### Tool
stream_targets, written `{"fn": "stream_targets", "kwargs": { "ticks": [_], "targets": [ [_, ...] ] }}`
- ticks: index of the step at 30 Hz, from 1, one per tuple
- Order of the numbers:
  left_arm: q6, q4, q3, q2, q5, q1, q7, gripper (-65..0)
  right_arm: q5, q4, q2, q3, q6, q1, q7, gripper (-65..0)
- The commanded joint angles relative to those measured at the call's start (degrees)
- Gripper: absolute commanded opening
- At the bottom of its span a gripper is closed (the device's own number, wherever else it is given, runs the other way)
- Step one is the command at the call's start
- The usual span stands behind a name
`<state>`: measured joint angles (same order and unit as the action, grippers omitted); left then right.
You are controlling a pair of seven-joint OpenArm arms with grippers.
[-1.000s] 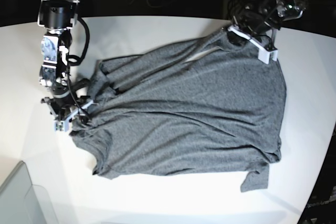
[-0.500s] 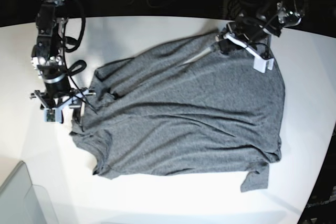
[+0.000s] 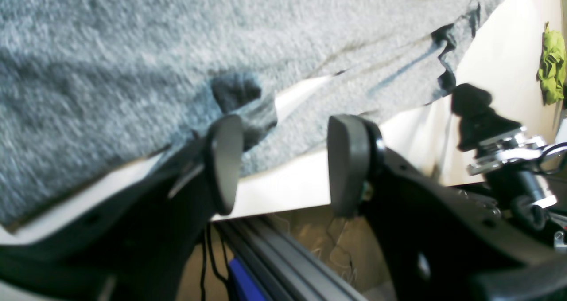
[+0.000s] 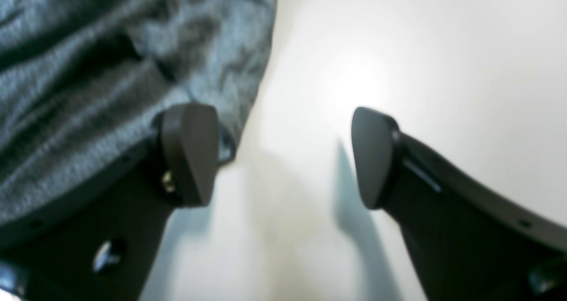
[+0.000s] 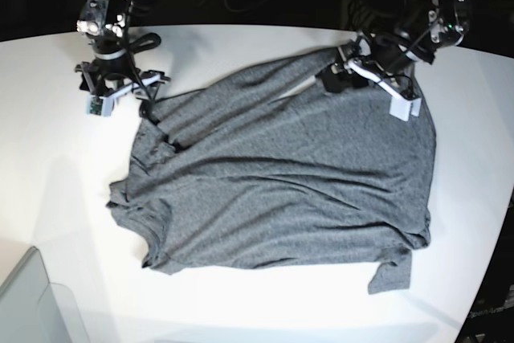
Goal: Layout the t-shirt on the table in an organized manner, then fold the t-shirt properly
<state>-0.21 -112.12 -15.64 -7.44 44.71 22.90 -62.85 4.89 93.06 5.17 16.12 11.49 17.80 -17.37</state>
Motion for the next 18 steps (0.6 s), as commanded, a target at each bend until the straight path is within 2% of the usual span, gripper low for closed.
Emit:
{"fn": "stream_targets", "kwargs": {
  "ticks": [1,5,13,16,18],
  "targets": [
    [-0.10,-0.90,-0.14,-0.69,1.23,-0.17,0.39,-34.5,0.43,0.97,0.24,-0.08,-0.10,-0.62,1.76,-17.7],
    [-0.10,-0.90,-0.23,-1.04,1.23,-0.26,0.39,-34.4,0.26,0.00,1.56,-0.25,-0.10,-0.53,1.76,-17.7],
    [-0.10,-0.90,-0.41,-1.13,1.14,-1.05,0.39,-34.4,0.17,-4.75,1.47,-1.83,-0.10,-1.85,2.29,-18.5],
    [-0.10,-0.98,-2.87,-1.30,1.31,-1.05,0.39,-34.4,0.17,-5.80,1.38,-1.83,-0.10,-2.29,2.29,-25.9],
    [-0.10,-0.98,-4.45,-1.30,1.31,-1.05,0.39,-34.4,0.17,-5.80,1.29,-1.92,-0.10,-2.37,2.29,-34.7]
  ]
}}
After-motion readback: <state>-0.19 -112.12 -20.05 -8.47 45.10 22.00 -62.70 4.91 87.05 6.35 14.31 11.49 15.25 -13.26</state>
